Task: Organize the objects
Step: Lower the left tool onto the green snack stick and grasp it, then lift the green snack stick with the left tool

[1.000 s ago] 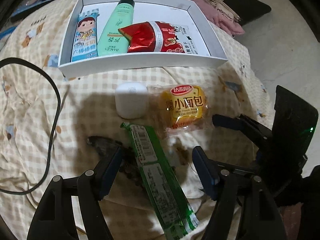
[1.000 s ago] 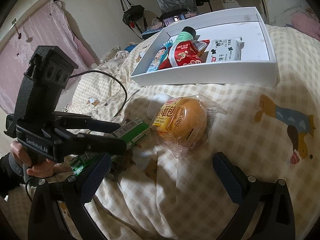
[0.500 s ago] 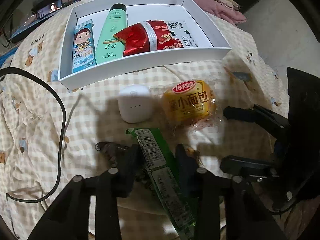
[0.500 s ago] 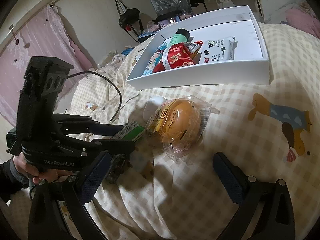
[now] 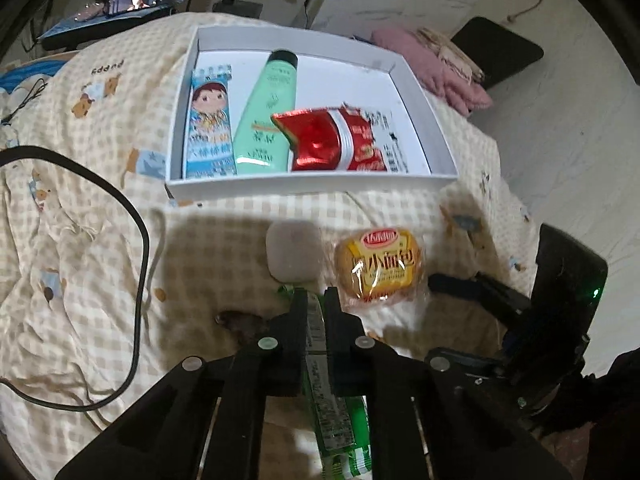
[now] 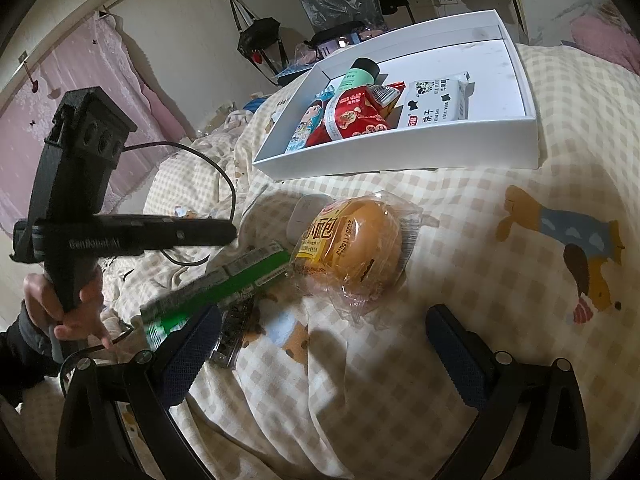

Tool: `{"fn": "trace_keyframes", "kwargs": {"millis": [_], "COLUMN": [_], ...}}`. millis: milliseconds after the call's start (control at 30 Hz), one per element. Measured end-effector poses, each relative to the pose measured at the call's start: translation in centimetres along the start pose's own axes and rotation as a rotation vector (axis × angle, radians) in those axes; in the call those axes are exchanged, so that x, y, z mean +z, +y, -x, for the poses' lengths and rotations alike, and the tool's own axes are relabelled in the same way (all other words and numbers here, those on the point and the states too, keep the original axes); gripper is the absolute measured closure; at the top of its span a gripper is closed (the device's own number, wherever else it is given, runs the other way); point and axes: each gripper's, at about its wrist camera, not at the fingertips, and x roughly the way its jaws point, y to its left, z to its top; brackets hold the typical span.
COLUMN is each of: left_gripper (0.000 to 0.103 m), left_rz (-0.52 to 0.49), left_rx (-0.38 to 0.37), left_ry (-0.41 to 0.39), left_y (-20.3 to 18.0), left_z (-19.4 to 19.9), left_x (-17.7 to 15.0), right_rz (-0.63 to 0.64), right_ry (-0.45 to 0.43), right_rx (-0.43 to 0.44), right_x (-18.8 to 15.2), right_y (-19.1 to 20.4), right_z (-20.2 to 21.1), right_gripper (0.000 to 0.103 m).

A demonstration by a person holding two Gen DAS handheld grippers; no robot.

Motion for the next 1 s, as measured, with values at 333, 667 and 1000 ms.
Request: {"fn": "trace_keyframes", "kwargs": {"millis": [333,667,1000], "left_gripper": [0.060,0.026,0.071], "left_rz": [0.028,-0.161,-0.086], "left_rx": [0.104,0.314,0.279], "left_ry": [0.112,0.191,0.156], "left_y": [-1.2,-5.2,-3.5], "left_z": [-2.7,-5.9,-3.6], "left_x": [0.4,-1.0,-0.6], "right_rz": [-0.002,-0.093,-0.094], "right_ry": [-0.001,-0.145,-0.114], "right_rx": [0.002,0.064,0.060], "right_x": [-0.1,0.0,0.1], "right_y": [0.0,-1.4,-1.2], "right_z": [-0.1,2.4,2.0], "right_gripper": [0.000,0.000,0.000]}}
